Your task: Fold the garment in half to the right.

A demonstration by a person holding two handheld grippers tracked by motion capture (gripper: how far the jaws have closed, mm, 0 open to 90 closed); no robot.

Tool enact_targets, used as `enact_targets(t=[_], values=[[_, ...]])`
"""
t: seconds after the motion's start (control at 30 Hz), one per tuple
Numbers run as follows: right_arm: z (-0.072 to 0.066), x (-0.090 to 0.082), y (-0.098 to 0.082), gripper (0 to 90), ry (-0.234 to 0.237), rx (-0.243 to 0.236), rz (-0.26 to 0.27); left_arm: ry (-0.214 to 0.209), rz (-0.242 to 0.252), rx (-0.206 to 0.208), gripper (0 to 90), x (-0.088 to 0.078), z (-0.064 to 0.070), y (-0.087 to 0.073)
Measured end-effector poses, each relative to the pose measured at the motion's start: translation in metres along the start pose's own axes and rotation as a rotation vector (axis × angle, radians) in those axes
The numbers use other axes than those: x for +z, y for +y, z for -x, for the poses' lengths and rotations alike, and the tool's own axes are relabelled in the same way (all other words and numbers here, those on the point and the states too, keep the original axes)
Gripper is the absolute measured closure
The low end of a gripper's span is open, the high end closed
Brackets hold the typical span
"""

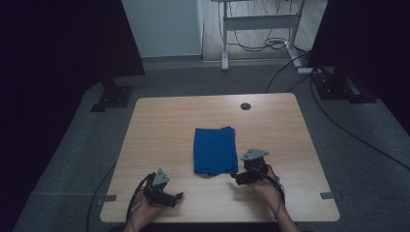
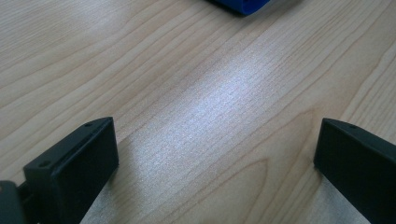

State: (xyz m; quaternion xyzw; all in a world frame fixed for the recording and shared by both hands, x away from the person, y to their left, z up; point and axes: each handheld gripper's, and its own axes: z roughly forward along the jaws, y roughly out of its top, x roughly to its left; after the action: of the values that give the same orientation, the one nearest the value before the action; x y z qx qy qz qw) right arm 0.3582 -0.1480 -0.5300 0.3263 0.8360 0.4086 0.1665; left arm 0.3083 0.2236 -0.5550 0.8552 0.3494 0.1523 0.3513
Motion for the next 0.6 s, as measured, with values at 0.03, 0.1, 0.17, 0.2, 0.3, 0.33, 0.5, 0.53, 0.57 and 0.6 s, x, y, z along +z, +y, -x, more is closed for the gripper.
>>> enact_targets(t=[0.03, 0.1, 0.17, 0.2, 0.3, 0.33, 0.5, 0.53, 0.57, 0.6], values=[[0.000, -0.002, -0.001, 7.2, -0.003, 0.004, 0.003, 0.000, 0.000, 0.000, 0.0, 0.000, 0.000, 0.000], [0.001, -0.007, -0.003, 7.2, -0.004, 0.008, 0.003, 0.000, 0.000, 0.000, 0.0, 0.000, 0.000, 0.000], [0.002, -0.011, -0.005, 7.2, -0.002, 0.010, 0.001, 0.001, 0.000, -0.001, 0.0, 0.000, 0.000, 0.000], [0.002, -0.013, -0.007, 7.3, -0.004, 0.014, 0.002, 0.001, 0.000, -0.001, 0.0, 0.000, 0.000, 0.000], [0.003, -0.020, -0.011, 7.7, -0.009, 0.017, 0.005, 0.002, 0.000, -0.001, 0.0, 0.000, 0.000, 0.000], [0.003, -0.023, -0.013, 7.7, -0.012, 0.019, 0.005, 0.002, 0.000, -0.001, 0.0, 0.000, 0.000, 0.000], [0.004, -0.035, -0.022, 7.9, -0.023, 0.025, 0.007, 0.002, 0.000, -0.001, 0.0, 0.000, 0.000, 0.000], [0.005, -0.037, -0.024, 8.0, -0.022, 0.029, 0.008, 0.002, 0.000, -0.001, 0.0, 0.000, 0.000, 0.000], [0.005, -0.038, -0.026, 8.4, -0.023, 0.028, 0.009, 0.002, 0.000, -0.001, 0.0, 0.000, 0.000, 0.000], [0.006, -0.041, -0.029, 8.7, -0.027, 0.030, 0.007, 0.002, 0.000, -0.002, 0.0, 0.000, 0.000, 0.000]])
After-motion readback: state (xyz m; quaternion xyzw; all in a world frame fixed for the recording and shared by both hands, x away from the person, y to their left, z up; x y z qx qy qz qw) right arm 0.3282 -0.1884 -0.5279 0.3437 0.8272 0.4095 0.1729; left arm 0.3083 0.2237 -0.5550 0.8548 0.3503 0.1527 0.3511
